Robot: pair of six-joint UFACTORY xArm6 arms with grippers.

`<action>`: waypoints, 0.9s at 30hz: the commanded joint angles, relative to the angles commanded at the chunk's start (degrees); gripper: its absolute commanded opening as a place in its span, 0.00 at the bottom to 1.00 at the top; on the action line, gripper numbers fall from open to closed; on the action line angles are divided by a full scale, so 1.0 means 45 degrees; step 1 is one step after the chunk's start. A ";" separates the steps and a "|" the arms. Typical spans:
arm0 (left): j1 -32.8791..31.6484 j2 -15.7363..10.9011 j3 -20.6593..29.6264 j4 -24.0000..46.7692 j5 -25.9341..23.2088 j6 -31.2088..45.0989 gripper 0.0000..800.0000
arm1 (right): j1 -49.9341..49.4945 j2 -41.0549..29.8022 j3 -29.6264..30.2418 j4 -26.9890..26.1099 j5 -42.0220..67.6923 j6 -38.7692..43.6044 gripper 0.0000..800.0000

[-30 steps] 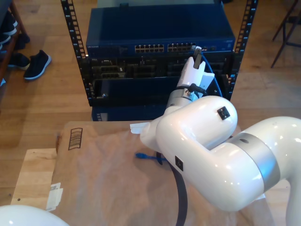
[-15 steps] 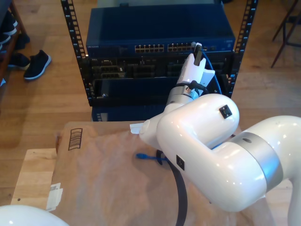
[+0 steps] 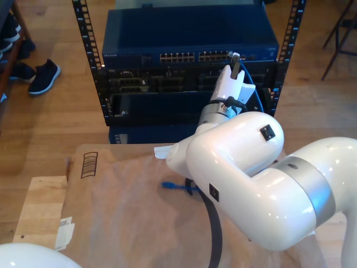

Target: Grab the cable and plug it in

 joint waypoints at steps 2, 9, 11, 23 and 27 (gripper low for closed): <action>0.0000 0.0000 0.0000 0.0000 0.0000 0.0000 1.00 | 0.0000 0.0020 0.0000 0.0020 0.0000 0.0000 0.00; 0.0000 0.0020 0.0000 0.0000 0.0000 0.0000 1.00 | 0.0020 0.0020 0.0059 0.0000 0.0000 0.0000 0.00; 0.0000 0.0000 0.0000 0.0020 0.0000 0.0000 1.00 | 0.0039 0.0000 0.0020 -0.0078 0.0000 0.0000 0.01; 0.0000 0.0000 0.0000 0.0000 0.0000 0.0000 1.00 | 0.0156 -0.0039 0.0059 -0.0195 0.0020 -0.0020 0.08; 0.0000 0.0000 0.0000 0.0000 0.0000 0.0020 1.00 | 0.0176 -0.0059 0.0098 -0.0215 0.0020 -0.0020 0.10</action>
